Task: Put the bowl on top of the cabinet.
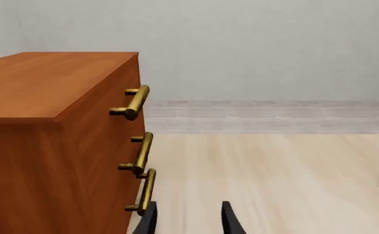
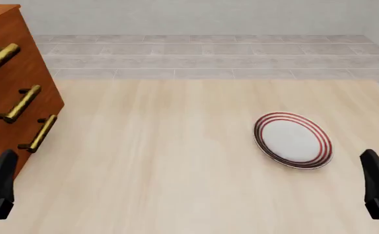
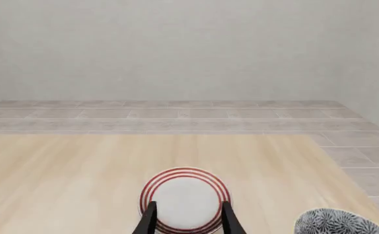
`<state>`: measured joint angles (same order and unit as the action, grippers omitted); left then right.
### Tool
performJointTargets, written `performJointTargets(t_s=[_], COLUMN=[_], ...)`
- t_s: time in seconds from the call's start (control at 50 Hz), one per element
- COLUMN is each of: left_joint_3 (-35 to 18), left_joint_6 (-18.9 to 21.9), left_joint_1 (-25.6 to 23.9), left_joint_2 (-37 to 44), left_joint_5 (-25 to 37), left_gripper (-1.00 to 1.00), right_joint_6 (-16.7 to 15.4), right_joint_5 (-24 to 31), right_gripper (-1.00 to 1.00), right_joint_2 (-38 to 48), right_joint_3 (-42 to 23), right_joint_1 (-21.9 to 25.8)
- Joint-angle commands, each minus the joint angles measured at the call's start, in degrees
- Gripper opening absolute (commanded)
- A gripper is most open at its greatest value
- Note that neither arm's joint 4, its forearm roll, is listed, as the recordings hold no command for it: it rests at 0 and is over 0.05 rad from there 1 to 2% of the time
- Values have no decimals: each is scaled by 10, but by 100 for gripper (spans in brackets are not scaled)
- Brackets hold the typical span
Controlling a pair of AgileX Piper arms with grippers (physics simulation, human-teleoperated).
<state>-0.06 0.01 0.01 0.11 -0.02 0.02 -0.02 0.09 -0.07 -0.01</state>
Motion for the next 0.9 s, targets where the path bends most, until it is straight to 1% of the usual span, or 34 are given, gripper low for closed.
performJointTargets(t_s=[0.02, 0.2, 0.26, 0.34, 0.42, 0.46, 0.56, 0.64, 0.7, 0.72, 0.82, 0.84, 0.9], left_joint_3=[-2, -2, -2, -2, -2, -2, -2, -2, -2, -2, -2, -2, -3], left_joint_6=[1, 2, 1, 2, 2, 2, 2, 0, 0, 0, -2, -3, -6], left_joint_1=[0, 0, 1, 1, 0, 0, -1, 0, -1, -1, -2, -2, -2], left_joint_2=[2, 4, 3, 4, 4, 5, 6, 5, 3, 3, 1, 1, 0], left_joint_5=[0, 1, 2, 2, 2, 1, 1, 1, 3, 3, 4, 4, 3], left_gripper=[100, 100, 100, 100, 100, 100, 100, 100, 100, 100, 100, 100, 100], right_joint_6=[-2, 4, 6, 1, -2, -4, -13, -9, -13, -9, -23, -27, -19], right_joint_5=[-2, -3, -4, 36, 56, 75, 106, 129, 144, 146, 156, 158, 168], right_gripper=[100, 100, 100, 100, 100, 100, 100, 100, 100, 100, 100, 100, 100], right_joint_2=[1, 3, 17, 9, 11, 15, 52, 68, 101, 100, 136, 144, 161], right_joint_3=[-2, -6, -17, -55, -76, -101, -160, -192, -216, -221, -257, -260, -282], right_joint_1=[0, -3, 0, -7, -9, -7, -10, -1, -17, -15, -45, -41, -55])
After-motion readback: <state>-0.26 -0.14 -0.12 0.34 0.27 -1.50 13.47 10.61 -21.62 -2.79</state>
